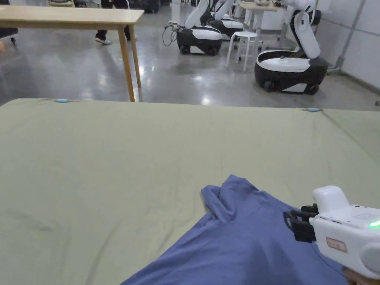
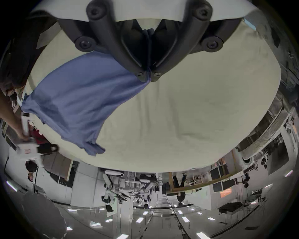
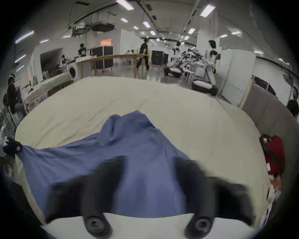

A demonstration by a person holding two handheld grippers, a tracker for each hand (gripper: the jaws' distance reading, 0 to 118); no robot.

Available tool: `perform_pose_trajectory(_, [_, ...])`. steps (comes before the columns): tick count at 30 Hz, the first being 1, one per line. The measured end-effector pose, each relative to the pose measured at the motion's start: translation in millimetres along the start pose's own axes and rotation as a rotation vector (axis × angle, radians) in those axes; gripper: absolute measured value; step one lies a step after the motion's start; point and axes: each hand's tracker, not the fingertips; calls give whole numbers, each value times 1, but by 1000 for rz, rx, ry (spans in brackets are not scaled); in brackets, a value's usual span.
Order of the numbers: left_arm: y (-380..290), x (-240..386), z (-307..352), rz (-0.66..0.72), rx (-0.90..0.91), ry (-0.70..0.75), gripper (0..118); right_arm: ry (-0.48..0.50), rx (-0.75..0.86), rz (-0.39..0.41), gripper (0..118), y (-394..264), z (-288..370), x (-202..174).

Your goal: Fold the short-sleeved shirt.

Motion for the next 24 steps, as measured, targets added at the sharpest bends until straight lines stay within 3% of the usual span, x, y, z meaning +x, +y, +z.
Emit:
perform_pose_trajectory(1, [3, -1, 3, 11, 12, 0, 1, 24, -52, 6, 117, 13, -27, 8])
perform_pose_trajectory(4, [5, 1, 8, 32, 39, -2, 1, 16, -80, 43, 118, 38, -91, 19])
perform_pose_trajectory(9, [9, 4, 3, 25, 31, 21, 1, -7, -167, 27, 117, 57, -176, 24])
perform_pose_trajectory(10, [11, 3, 0, 25, 23, 24, 1, -12, -178, 31, 109, 56, -188, 22])
perform_pose_trajectory(13, [11, 6, -7, 21, 16, 45, 1, 0, -233, 55, 60, 46, -198, 11])
perform_pose_trajectory(14, [12, 5, -10, 18, 10, 47, 1, 51, -192, 27, 33, 43, -189, 6])
perform_pose_trajectory(16, [11, 7, -12, 11, 11, 47, 1, -15, -130, 29, 9, 41, -169, -3])
perform_pose_trajectory(17, [12, 6, -14, 11, 7, 41, 1, -4, -151, 36, 4, 39, -163, -8])
perform_pose_trajectory(20, [14, 7, -19, 7, 9, 33, 1, 59, -188, 7, 4, 36, -143, -10])
perform_pose_trajectory(22, [18, 5, -20, 24, 18, 17, 1, 28, -118, -1, 4, 38, -115, -9])
perform_pose_trajectory(24, [22, 6, -17, 25, 36, 10, 1, 52, -57, -66, 4, 46, -81, 2])
